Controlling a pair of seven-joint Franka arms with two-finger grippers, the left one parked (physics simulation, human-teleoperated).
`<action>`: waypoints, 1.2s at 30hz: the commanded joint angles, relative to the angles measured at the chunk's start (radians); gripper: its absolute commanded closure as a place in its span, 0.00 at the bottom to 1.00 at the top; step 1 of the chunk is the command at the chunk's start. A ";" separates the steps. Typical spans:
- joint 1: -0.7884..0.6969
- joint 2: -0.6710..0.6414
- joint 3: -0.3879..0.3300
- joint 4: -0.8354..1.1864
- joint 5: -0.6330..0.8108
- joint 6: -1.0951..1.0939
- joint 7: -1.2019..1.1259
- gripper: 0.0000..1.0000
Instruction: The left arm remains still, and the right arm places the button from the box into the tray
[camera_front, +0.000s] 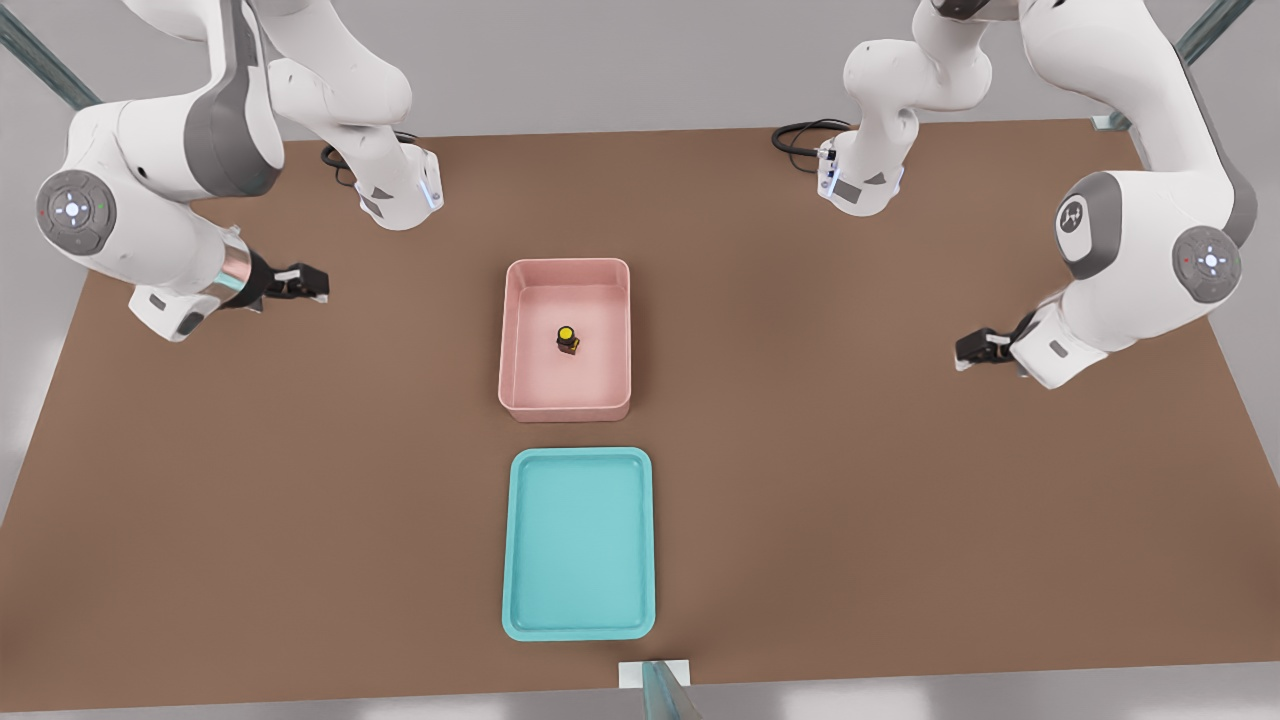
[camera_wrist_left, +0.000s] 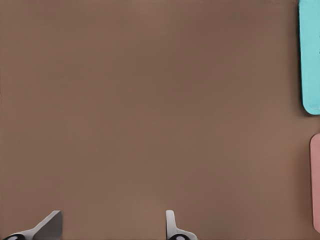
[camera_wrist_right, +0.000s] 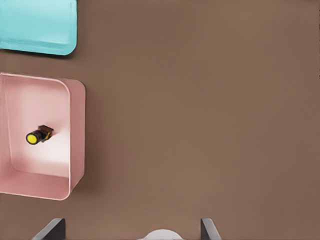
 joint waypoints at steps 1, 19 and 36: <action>-0.035 0.002 -0.001 0.002 0.001 0.073 -0.007 0.00; 0.466 0.161 0.230 -0.161 0.041 0.481 0.713 0.00; 0.467 0.296 0.221 -0.458 0.007 1.038 0.789 0.00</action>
